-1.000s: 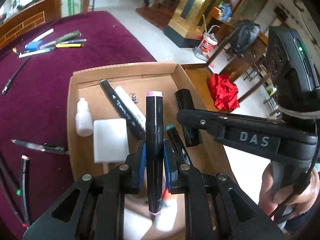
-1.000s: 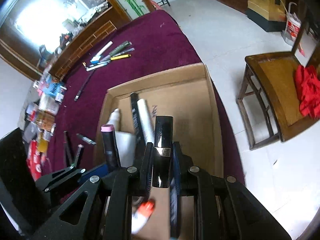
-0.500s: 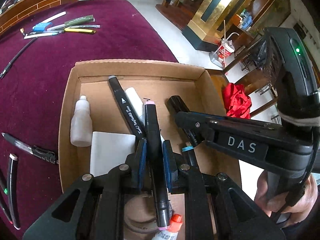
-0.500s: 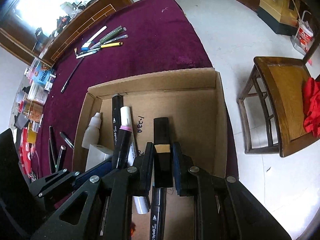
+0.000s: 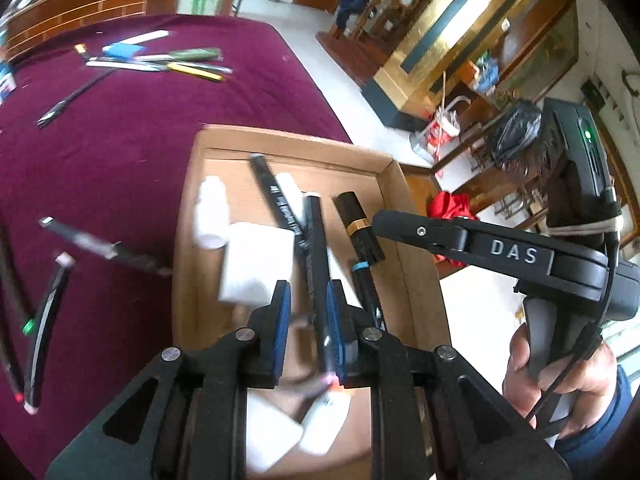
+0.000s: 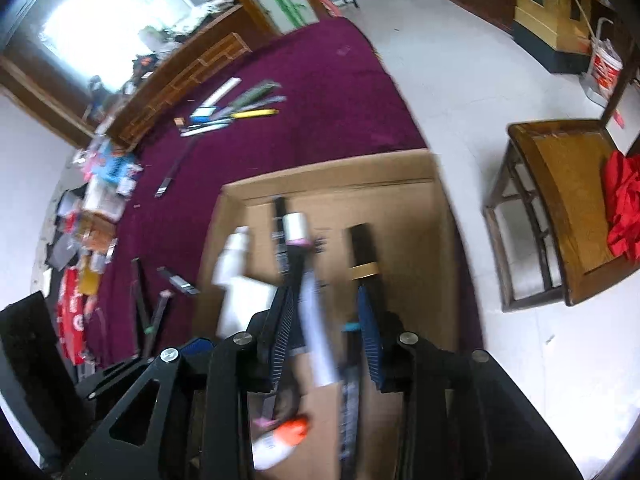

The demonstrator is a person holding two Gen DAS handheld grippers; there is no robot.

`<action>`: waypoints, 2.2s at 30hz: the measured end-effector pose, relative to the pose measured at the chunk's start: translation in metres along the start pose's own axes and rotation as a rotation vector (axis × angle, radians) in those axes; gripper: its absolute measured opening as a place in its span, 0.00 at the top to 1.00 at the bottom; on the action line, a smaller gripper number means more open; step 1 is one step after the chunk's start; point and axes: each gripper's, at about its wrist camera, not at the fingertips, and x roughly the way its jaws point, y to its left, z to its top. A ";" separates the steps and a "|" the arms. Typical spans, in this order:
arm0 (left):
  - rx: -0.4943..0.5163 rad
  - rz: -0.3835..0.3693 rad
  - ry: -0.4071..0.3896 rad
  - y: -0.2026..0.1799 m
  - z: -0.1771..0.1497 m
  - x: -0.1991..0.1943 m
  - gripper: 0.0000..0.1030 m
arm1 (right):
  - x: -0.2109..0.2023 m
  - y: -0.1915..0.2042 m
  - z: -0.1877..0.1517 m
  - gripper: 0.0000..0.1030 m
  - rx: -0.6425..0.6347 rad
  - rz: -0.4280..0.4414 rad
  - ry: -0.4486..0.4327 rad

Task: Organize rigid objects
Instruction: 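Move both grippers back to the markers on the table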

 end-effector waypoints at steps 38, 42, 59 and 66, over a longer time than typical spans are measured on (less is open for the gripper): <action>-0.577 0.369 -0.346 0.263 -0.209 -0.258 0.69 | 0.184 0.255 -0.051 0.62 -0.357 -0.171 0.210; -0.588 0.368 -0.347 0.264 -0.212 -0.259 0.69 | 0.181 0.254 -0.053 0.73 -0.419 -0.180 0.209; -0.442 0.294 -0.267 0.231 -0.158 -0.217 0.69 | 0.141 0.208 -0.087 0.75 -0.413 -0.087 0.273; -0.405 0.247 -0.226 0.228 -0.135 -0.202 0.69 | 0.139 0.211 -0.104 0.74 -0.438 -0.070 0.272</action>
